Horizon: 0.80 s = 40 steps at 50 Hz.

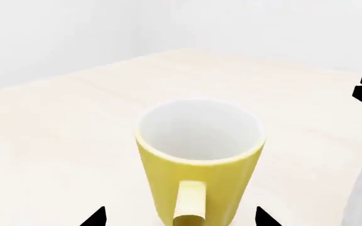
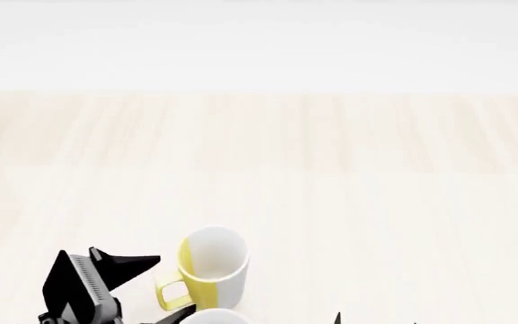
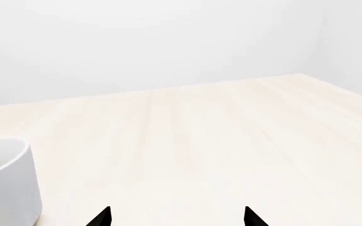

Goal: Put the yellow and white mug to the front of the white mug.

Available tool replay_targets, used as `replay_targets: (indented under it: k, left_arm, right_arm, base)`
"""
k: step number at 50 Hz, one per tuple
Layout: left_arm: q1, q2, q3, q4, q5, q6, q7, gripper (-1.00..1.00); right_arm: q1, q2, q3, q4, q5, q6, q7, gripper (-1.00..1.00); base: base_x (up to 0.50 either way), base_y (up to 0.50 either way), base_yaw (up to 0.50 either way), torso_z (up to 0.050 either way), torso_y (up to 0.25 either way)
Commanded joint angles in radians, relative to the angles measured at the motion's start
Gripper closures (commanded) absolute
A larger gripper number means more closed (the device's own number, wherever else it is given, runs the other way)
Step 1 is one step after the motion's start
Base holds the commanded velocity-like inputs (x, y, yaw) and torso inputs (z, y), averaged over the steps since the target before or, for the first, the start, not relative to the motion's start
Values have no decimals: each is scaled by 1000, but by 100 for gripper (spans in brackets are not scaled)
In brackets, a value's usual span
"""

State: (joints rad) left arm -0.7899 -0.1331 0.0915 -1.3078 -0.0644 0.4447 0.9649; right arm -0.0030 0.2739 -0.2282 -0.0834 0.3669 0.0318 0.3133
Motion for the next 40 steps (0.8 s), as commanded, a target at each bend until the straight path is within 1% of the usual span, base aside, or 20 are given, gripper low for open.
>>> replay_targets:
  k: [1, 12, 17, 18, 21, 24, 25, 28, 29, 34, 35, 37, 40]
  left_arm:
    - [-10, 5, -129, -1, 3, -1, 78, -100]
    - [-17, 8, -219, -1, 9, -8, 140, -100]
    - [-23, 11, -265, -1, -3, -17, 204, -100]
    - [-24, 13, -284, -1, -18, -12, 237, -100]
    - [-28, 15, -313, -1, -21, -8, 258, -100]
    - [-40, 15, -356, 0, -47, -42, 320, -100]
    - [-38, 15, -358, 0, -36, -26, 309, -100]
    - [-41, 16, -382, 0, -41, -28, 334, -100]
    - [-41, 17, -397, 0, -59, -23, 368, -100]
    - [-49, 16, -422, 5, -79, -33, 412, -100]
    - [-45, 18, -420, 12, -75, -22, 400, -100]
    - [-26, 22, -426, 74, -90, -64, 415, -100]
    - [35, 37, -429, 236, -113, -160, 415, -100]
  right_arm:
    - [0, 3, -4, 0, 2, -3, 3, -100]
    - [2, 5, -8, 3, 4, -4, 5, -100]
    - [2, 7, -9, 3, 5, -6, 7, -100]
    - [2, 7, -9, 2, 6, -6, 7, -100]
    - [1, 8, -9, -1, 7, -6, 8, -100]
    - [0, 9, -10, -1, 8, -7, 9, -100]
    - [0, 10, -10, -2, 8, -7, 9, -100]
    - [1, 10, -10, -1, 9, -8, 10, -100]
    - [2, 10, -11, 0, 9, -8, 10, -100]
    - [2, 10, -13, 1, 9, -9, 10, -100]
    - [2, 10, -14, 2, 9, -9, 11, -100]
    - [3, 10, -14, 3, 10, -10, 11, -100]
    - [5, 10, -16, 6, 10, -10, 11, -100]
  base:
    - [0, 0, 0, 0, 0]
    - [0, 0, 0, 0, 0]
    - [0, 0, 0, 0, 0]
    - [0, 0, 0, 0, 0]
    - [0, 0, 0, 0, 0]
    - [0, 0, 0, 0, 0]
    - [0, 0, 0, 0, 0]
    - [0, 0, 0, 0, 0]
    - [0, 0, 0, 0, 0]
    - [0, 0, 0, 0, 0]
    - [0, 0, 0, 0, 0]
    - [0, 0, 0, 0, 0]
    - [0, 0, 0, 0, 0]
